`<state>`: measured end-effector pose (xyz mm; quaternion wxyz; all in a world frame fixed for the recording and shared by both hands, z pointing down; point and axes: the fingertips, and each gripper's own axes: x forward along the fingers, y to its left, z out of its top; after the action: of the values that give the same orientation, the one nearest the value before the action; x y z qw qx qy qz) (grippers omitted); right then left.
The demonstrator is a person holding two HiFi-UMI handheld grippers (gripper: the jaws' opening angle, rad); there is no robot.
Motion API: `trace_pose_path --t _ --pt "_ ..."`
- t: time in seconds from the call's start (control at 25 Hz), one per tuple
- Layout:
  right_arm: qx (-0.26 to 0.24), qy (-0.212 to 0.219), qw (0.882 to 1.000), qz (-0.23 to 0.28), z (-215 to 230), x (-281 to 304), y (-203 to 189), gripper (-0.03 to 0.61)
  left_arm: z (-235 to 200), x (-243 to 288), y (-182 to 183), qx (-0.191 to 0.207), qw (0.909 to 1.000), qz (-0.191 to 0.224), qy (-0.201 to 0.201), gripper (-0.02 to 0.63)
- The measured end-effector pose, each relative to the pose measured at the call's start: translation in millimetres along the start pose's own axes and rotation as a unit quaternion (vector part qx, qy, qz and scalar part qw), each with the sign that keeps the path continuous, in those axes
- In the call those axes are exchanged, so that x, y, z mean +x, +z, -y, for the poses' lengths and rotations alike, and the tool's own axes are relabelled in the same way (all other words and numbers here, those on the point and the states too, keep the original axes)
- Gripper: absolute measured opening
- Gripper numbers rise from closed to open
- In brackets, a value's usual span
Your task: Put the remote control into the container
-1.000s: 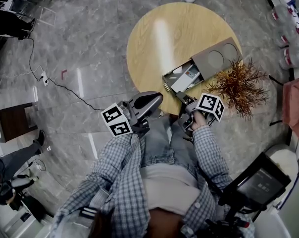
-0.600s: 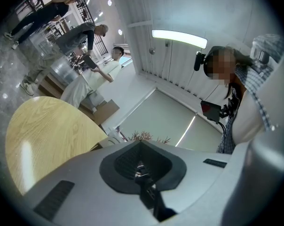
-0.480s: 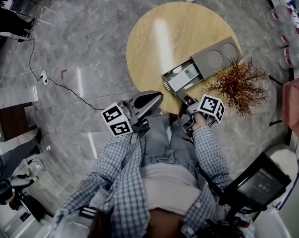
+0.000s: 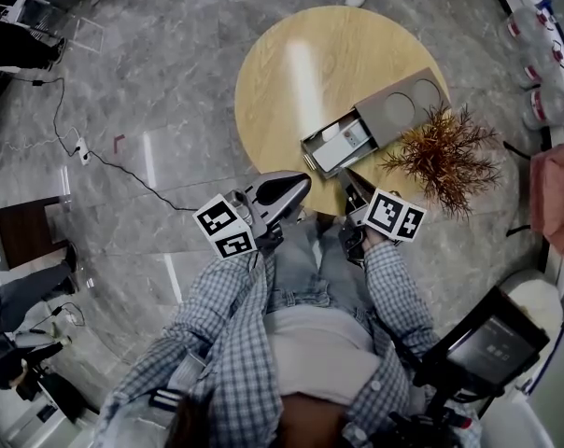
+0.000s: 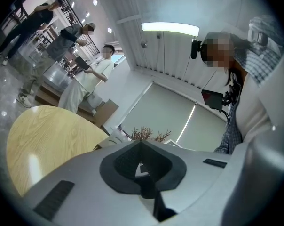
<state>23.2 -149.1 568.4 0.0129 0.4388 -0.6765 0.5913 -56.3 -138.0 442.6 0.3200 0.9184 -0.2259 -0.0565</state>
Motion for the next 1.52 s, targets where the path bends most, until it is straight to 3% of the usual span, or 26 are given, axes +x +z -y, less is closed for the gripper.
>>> trace_pose_path --t 0.16,0.28,0.6,1.04,1.2,1.52 --pt "-0.091 0.009 0.995 0.034 -15.9 -12.8 12.2 0.006 2.0 4.6 2.6 0.023 0.9997 -0.003 0.011 0.008" --pt "-0.159 0.006 0.985 0.071 -27.3 -26.3 28.0 0.006 6.2 9.3 7.4 0.038 0.9992 0.0 0.011 0.008" --pt "-0.318 -0.009 0.934 0.164 -59.4 -73.9 68.3 0.006 24.0 23.1 24.5 0.091 0.9958 0.005 0.01 0.008" --pt "-0.412 0.021 0.877 0.247 -96.7 -122.0 97.4 0.006 45.7 32.3 52.8 0.17 0.9848 0.032 0.014 0.008" --pt "-0.448 0.019 0.854 0.264 -107.6 -136.2 105.1 0.006 57.6 41.3 59.2 0.192 0.9807 0.037 0.0 0.008" --pt "-0.479 0.015 0.83 0.286 -124.4 -152.8 112.0 0.006 68.1 49.9 60.0 0.201 0.9786 0.037 -0.019 0.008"
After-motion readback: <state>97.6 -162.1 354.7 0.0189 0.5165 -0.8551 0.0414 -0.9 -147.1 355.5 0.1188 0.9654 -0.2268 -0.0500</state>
